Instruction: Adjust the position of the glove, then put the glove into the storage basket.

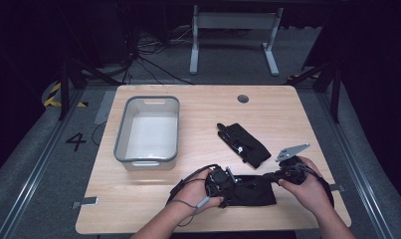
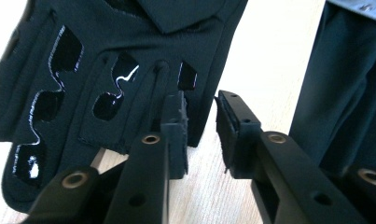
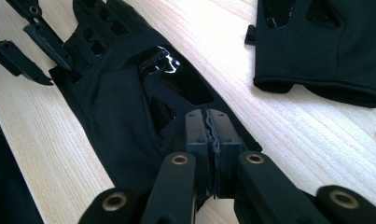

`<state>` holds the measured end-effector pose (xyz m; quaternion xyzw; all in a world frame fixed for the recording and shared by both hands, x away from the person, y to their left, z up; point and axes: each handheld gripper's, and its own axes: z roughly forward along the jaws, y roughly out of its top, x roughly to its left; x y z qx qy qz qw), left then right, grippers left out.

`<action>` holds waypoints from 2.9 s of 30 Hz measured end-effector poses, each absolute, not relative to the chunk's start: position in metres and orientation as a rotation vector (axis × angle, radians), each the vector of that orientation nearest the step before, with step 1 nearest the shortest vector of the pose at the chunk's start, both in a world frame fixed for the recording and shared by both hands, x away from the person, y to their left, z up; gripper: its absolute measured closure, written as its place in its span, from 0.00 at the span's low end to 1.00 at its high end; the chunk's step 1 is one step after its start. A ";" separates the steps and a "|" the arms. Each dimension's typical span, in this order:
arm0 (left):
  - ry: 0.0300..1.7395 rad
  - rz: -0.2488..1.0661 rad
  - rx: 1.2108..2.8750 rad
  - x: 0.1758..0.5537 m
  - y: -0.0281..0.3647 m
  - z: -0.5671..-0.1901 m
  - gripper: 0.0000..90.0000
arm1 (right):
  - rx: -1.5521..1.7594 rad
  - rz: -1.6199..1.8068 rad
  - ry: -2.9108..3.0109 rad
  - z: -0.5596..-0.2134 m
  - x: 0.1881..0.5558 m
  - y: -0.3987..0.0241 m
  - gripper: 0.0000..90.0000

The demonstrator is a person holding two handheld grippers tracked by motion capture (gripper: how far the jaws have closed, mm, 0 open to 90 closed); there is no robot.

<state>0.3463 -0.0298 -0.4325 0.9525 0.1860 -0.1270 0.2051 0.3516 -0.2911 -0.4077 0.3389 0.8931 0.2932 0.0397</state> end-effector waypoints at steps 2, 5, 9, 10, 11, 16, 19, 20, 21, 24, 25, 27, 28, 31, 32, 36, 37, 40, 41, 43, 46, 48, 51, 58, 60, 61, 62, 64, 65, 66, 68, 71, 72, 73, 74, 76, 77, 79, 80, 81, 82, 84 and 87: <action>0.518 -0.347 2.625 0.347 -0.026 -0.427 0.77 | 1.042 0.904 2.734 -0.406 0.352 -0.293 0.98; 0.529 -0.320 2.599 0.349 -0.021 -0.421 0.75 | 1.043 0.907 2.728 -0.405 0.352 -0.294 0.97; 0.580 -0.238 2.512 0.352 -0.004 -0.403 0.73 | 1.052 0.921 2.716 -0.403 0.352 -0.296 0.96; 0.591 -0.222 2.497 0.354 0.000 -0.400 0.73 | 1.057 0.923 2.711 -0.402 0.352 -0.297 0.96; 0.607 -0.214 2.483 0.354 0.004 -0.397 0.73 | 1.060 0.926 2.706 -0.402 0.352 -0.297 0.96; 0.666 -0.169 2.422 0.359 0.019 -0.388 0.71 | 1.063 0.936 2.697 -0.401 0.352 -0.298 0.96; 0.683 -0.142 2.411 0.361 0.026 -0.384 0.71 | 1.062 0.938 2.697 -0.400 0.352 -0.298 0.96; 0.683 -0.142 2.411 0.361 0.026 -0.384 0.71 | 1.062 0.938 2.697 -0.400 0.352 -0.298 0.96; 0.692 -0.137 2.406 0.362 0.029 -0.383 0.71 | 1.065 0.942 2.694 -0.400 0.352 -0.298 0.96; 0.705 -0.126 2.396 0.364 0.035 -0.381 0.70 | 1.067 0.948 2.689 -0.399 0.352 -0.299 0.95; 0.705 -0.126 2.396 0.364 0.035 -0.381 0.70 | 1.068 0.950 2.691 -0.399 0.352 -0.299 0.94; 0.711 -0.131 2.396 0.364 0.037 -0.380 0.70 | 1.075 0.957 2.687 -0.398 0.352 -0.299 0.93; 0.715 -0.133 2.399 0.364 0.037 -0.380 0.69 | 1.080 0.962 2.684 -0.398 0.353 -0.300 0.93; 0.717 -0.120 2.405 0.364 0.041 -0.379 0.69 | 1.081 0.978 2.679 -0.394 0.354 -0.299 0.93; 0.723 -0.119 2.402 0.364 0.042 -0.378 0.69 | 1.086 0.987 2.675 -0.392 0.355 -0.299 0.93; 0.743 -0.113 2.424 0.365 0.048 -0.375 0.68 | 1.113 1.017 2.651 -0.383 0.363 -0.298 0.92; 0.744 -0.115 2.429 0.365 0.049 -0.375 0.68 | 1.116 1.017 2.645 -0.381 0.366 -0.298 0.92; 0.753 -0.120 2.423 0.365 0.052 -0.375 0.67 | 1.142 1.000 2.641 -0.379 0.380 -0.296 0.92; 0.752 -0.119 2.426 0.365 0.053 -0.375 0.67 | 1.142 1.000 2.641 -0.379 0.380 -0.296 0.92; 0.764 -0.119 2.428 0.364 0.056 -0.376 0.67 | 1.169 0.990 2.638 -0.378 0.396 -0.294 0.91; 0.781 -0.111 2.415 0.360 0.065 -0.376 0.67 | 1.194 0.978 2.625 -0.379 0.412 -0.293 0.91; 0.786 -0.110 2.411 0.359 0.067 -0.376 0.67 | 1.209 0.982 2.621 -0.380 0.418 -0.293 0.90; 0.813 -0.093 2.409 0.355 0.077 -0.378 0.66 | 1.259 0.990 2.600 -0.383 0.437 -0.294 0.89; 0.852 -0.080 2.380 0.351 0.089 -0.376 0.66 | 1.333 0.960 2.546 -0.390 0.468 -0.299 0.86; 0.853 -0.080 2.378 0.352 0.090 -0.376 0.66 | 1.344 0.941 2.542 -0.393 0.474 -0.299 0.84; 0.855 -0.077 2.376 0.352 0.090 -0.376 0.66 | 1.347 0.932 2.537 -0.395 0.477 -0.299 0.84; 0.854 -0.077 2.372 0.353 0.090 -0.376 0.66 | 1.354 0.927 2.539 -0.397 0.480 -0.299 0.84; 0.852 -0.079 2.371 0.353 0.090 -0.376 0.66 | 1.364 0.925 2.536 -0.398 0.483 -0.299 0.83; 0.845 -0.080 2.374 0.354 0.089 -0.376 0.66 | 1.412 0.897 2.525 -0.403 0.488 -0.299 0.82; 0.848 -0.082 2.379 0.354 0.088 -0.377 0.66 | 1.426 0.879 2.524 -0.405 0.490 -0.299 0.82; 0.842 -0.083 2.382 0.355 0.088 -0.377 0.66 | 1.449 0.851 2.527 -0.411 0.494 -0.299 0.81; 0.839 -0.085 2.381 0.355 0.087 -0.377 0.66 | 1.458 0.810 2.533 -0.418 0.499 -0.297 0.79; 0.838 -0.083 2.381 0.355 0.087 -0.377 0.66 | 1.460 0.807 2.535 -0.419 0.500 -0.297 0.79; 0.839 -0.083 2.382 0.355 0.088 -0.377 0.66 | 1.464 0.807 2.544 -0.421 0.501 -0.296 0.78; 0.840 -0.082 2.381 0.355 0.088 -0.377 0.66 | 1.475 0.806 2.550 -0.423 0.502 -0.295 0.78; 0.842 -0.079 2.380 0.355 0.088 -0.377 0.66 | 1.481 0.797 2.559 -0.425 0.502 -0.294 0.77; 0.838 -0.076 2.380 0.354 0.088 -0.377 0.66 | 1.484 0.787 2.569 -0.427 0.503 -0.293 0.76; 0.829 -0.075 2.379 0.353 0.087 -0.377 0.66 | 1.512 0.751 2.576 -0.432 0.504 -0.292 0.74; 0.825 -0.073 2.381 0.353 0.087 -0.377 0.66 | 1.517 0.755 2.573 -0.433 0.504 -0.291 0.74; 0.825 -0.074 2.378 0.353 0.087 -0.377 0.66 | 1.517 0.746 2.572 -0.433 0.504 -0.291 0.73; 0.825 -0.074 2.378 0.353 0.087 -0.377 0.66 | 1.505 0.734 2.576 -0.432 0.504 -0.290 0.73; 0.827 -0.070 2.381 0.352 0.087 -0.377 0.65 | 1.475 0.705 2.583 -0.432 0.503 -0.287 0.73; 0.829 -0.069 2.382 0.353 0.087 -0.377 0.65 | 1.431 0.659 2.594 -0.431 0.502 -0.282 0.78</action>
